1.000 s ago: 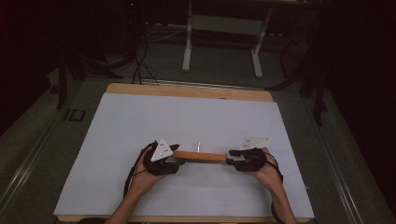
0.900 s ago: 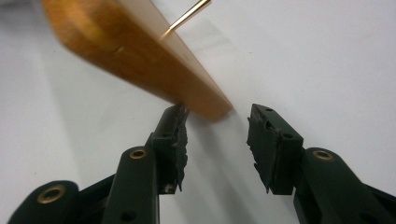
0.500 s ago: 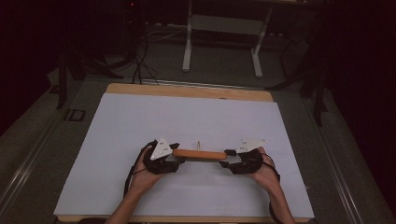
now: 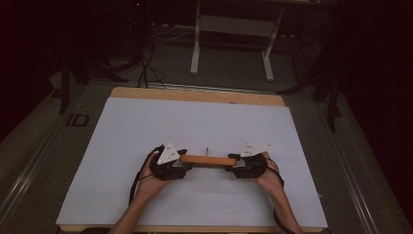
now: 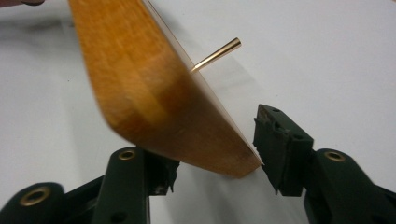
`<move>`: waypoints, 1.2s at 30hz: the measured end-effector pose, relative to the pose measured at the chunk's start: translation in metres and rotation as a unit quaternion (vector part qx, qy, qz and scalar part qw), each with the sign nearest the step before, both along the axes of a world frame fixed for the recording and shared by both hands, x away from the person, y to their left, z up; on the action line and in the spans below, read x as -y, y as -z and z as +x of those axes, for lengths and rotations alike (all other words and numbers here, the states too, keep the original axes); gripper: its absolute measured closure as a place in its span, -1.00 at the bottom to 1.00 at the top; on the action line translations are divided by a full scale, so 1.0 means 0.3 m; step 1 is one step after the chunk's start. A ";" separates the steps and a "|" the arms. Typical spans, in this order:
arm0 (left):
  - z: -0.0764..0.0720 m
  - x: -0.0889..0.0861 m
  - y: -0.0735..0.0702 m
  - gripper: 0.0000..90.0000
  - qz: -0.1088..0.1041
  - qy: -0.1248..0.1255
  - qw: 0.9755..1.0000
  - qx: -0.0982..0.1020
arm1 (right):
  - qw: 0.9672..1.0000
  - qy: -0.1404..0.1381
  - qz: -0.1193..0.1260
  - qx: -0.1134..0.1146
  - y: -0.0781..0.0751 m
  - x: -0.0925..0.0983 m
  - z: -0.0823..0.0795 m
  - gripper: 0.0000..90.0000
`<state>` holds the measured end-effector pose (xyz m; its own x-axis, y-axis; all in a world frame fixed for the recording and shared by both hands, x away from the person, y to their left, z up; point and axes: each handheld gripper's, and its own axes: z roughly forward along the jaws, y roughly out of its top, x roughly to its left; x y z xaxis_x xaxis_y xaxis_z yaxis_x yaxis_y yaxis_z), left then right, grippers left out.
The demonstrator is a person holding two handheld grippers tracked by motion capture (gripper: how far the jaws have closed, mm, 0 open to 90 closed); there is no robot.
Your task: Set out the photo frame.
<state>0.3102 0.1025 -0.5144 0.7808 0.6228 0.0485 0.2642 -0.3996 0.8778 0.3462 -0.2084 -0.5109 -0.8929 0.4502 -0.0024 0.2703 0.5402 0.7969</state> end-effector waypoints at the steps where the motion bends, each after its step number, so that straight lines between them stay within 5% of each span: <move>1: 0.004 -0.001 0.004 -0.01 -0.001 0.000 1.000 -0.004 | 1.000 -0.001 0.004 -0.001 0.003 -0.001 0.002 0.13; 7: 0.026 -0.012 0.022 0.02 -0.005 0.011 1.000 -0.018 | 1.000 -0.002 0.020 -0.009 0.017 0.006 0.015 0.16; 26: 0.007 -0.008 0.019 0.21 0.039 0.023 0.998 0.031 | 1.000 -0.008 0.017 0.023 0.017 0.008 0.008 0.22; 36: 0.008 -0.013 0.018 0.28 0.040 0.025 0.998 0.032 | 0.999 -0.006 0.017 0.031 0.016 0.009 0.005 0.28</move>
<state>0.3127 0.1065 -0.5198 0.8043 0.5757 0.1470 0.1865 -0.4796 0.8574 0.3476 -0.2110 -0.5157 -0.8971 0.4399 -0.0419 0.2140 0.5154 0.8298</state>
